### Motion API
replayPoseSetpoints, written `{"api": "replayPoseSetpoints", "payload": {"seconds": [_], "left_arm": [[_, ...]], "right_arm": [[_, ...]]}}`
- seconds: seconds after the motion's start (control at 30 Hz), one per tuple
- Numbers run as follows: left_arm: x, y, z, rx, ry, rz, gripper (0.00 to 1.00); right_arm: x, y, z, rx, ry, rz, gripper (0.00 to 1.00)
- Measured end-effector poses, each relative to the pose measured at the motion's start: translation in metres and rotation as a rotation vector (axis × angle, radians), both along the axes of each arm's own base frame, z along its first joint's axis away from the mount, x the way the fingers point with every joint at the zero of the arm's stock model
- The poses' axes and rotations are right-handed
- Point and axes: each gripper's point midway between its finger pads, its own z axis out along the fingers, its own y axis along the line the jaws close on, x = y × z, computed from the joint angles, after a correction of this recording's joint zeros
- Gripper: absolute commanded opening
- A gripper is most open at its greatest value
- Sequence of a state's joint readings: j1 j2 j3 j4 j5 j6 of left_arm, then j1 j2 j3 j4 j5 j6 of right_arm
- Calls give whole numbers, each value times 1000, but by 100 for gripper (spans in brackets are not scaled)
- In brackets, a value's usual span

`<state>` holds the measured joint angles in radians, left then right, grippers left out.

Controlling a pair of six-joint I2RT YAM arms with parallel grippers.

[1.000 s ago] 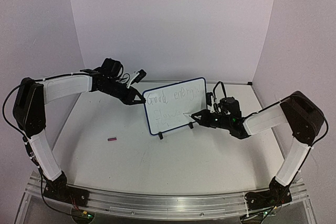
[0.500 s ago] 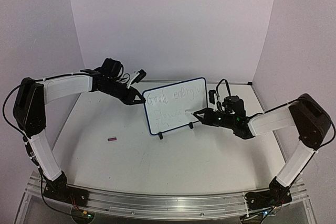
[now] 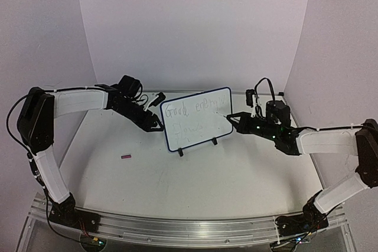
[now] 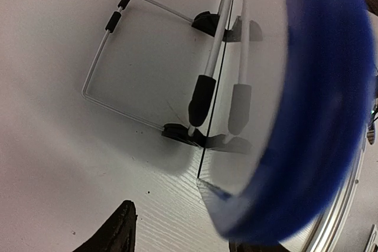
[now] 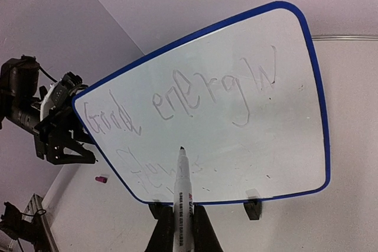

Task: Write a sentence on the whiteboard
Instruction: Place the whiteboard at the center of the board, then pick up the pen cap from the corner of the board.

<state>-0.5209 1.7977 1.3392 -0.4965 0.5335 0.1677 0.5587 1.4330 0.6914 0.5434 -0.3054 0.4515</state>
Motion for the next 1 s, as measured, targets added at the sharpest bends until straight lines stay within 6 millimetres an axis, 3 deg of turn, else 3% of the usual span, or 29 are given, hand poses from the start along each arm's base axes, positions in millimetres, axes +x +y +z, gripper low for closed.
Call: {"api": "replayPoseSetpoints", "payload": {"seconds": [0.13, 0.2, 0.27, 0.4, 0.5, 0.63, 0.73, 0.9, 0.97, 1.0], "left_arm": [[-3, 9, 1, 28, -26, 23, 69], [-3, 17, 12, 38, -77, 44, 80], [-3, 25, 27, 39, -139, 68, 84], [-2, 38, 72, 15, -282, 121, 86], [-5, 45, 117, -34, -394, 154, 87], [-15, 46, 169, -113, -475, 160, 87], [-29, 39, 199, -196, -505, 144, 86], [-58, 24, 216, -278, -515, 94, 86], [-65, 24, 205, -279, -501, 96, 87], [-66, 29, 190, -264, -484, 126, 87]], "right_arm": [[-6, -4, -4, -43, 18, 6, 0], [-10, -6, -4, -71, 24, 15, 0], [-12, -5, 1, -103, 29, 36, 0], [-16, 4, 17, -151, 36, 110, 0], [-24, 14, 38, -178, 51, 204, 0], [-35, 30, 57, -179, 84, 331, 0], [-46, 45, 58, -180, 134, 426, 0], [-69, 75, 45, -221, 222, 571, 0], [-80, 85, 39, -238, 250, 618, 0], [-87, 91, 36, -249, 265, 647, 0]]}}
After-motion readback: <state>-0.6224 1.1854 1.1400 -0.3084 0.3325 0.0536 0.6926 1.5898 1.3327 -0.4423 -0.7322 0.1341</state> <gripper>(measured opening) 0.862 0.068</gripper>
